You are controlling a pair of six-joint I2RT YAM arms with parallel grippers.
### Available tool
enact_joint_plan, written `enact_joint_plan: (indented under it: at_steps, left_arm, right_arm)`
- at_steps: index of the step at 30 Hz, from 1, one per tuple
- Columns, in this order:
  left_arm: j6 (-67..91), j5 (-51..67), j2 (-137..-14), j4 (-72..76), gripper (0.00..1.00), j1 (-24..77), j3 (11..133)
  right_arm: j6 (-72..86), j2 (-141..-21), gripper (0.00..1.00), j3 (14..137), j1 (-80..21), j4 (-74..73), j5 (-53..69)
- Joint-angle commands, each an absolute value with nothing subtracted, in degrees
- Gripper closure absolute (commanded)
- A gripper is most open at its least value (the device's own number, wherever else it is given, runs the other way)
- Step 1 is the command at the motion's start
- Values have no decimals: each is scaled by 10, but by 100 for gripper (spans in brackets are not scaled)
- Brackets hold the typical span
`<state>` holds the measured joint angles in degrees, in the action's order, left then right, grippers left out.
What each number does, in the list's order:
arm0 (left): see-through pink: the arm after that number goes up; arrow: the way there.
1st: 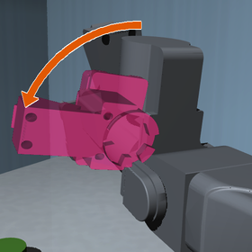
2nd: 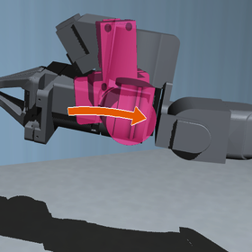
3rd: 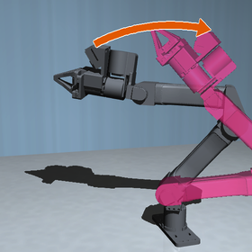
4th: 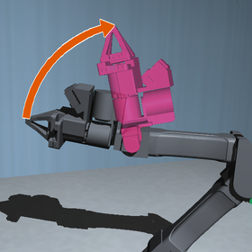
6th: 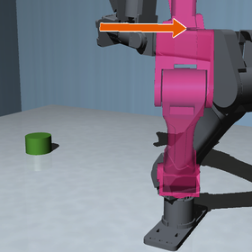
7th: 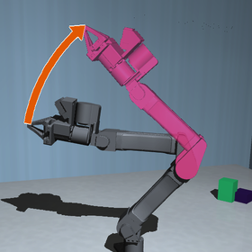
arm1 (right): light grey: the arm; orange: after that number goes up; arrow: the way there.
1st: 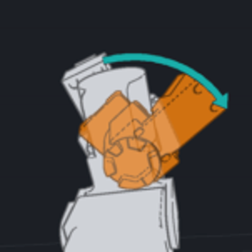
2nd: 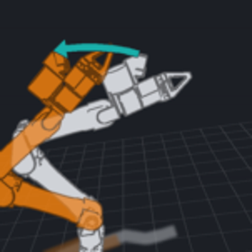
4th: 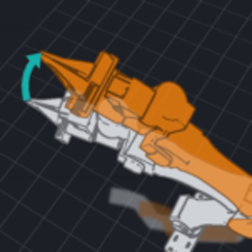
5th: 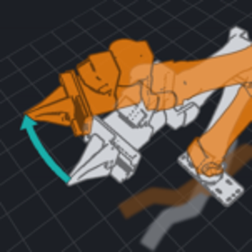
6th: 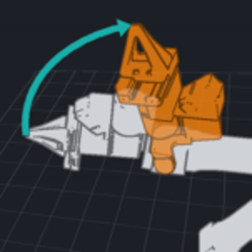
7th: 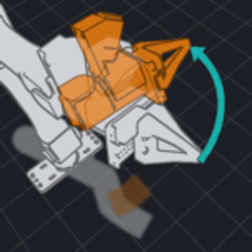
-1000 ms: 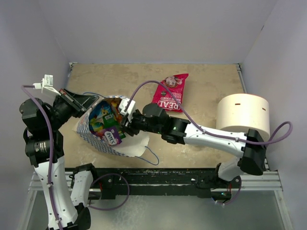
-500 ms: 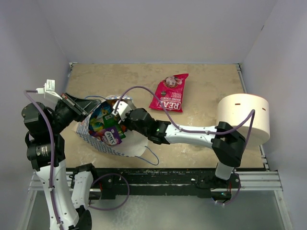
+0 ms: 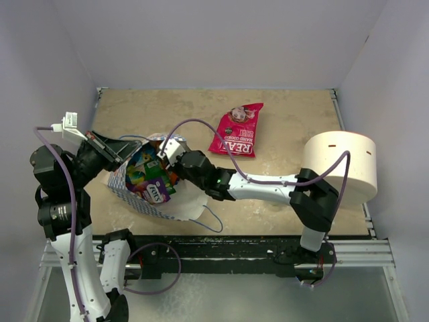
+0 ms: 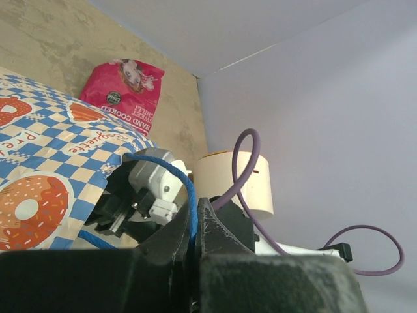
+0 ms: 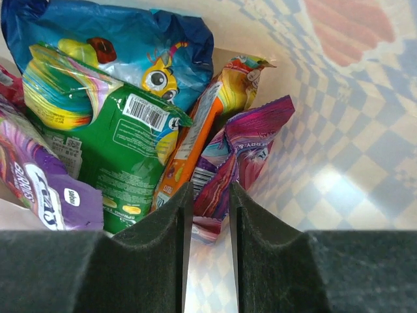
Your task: Take the snacks out of the paper bag
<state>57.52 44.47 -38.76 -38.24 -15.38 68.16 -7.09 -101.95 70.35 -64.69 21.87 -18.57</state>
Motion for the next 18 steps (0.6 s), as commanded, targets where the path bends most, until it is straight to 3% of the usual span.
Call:
enact_joint_plan:
  at_steps: [1, 15, 18]
  left_arm:
    - [578, 474, -378, -345, 100, -155, 689]
    - [572, 485, -379, -351, 100, -155, 695]
    - [570, 488, -379, -352, 100, -155, 696]
  right_arm:
    - [-62, -1031, 68, 715, -644, 245, -194]
    - [-23, -1068, 60, 720, -628, 233, -249]
    - [-14, -1075, 46, 717, -621, 232, -237]
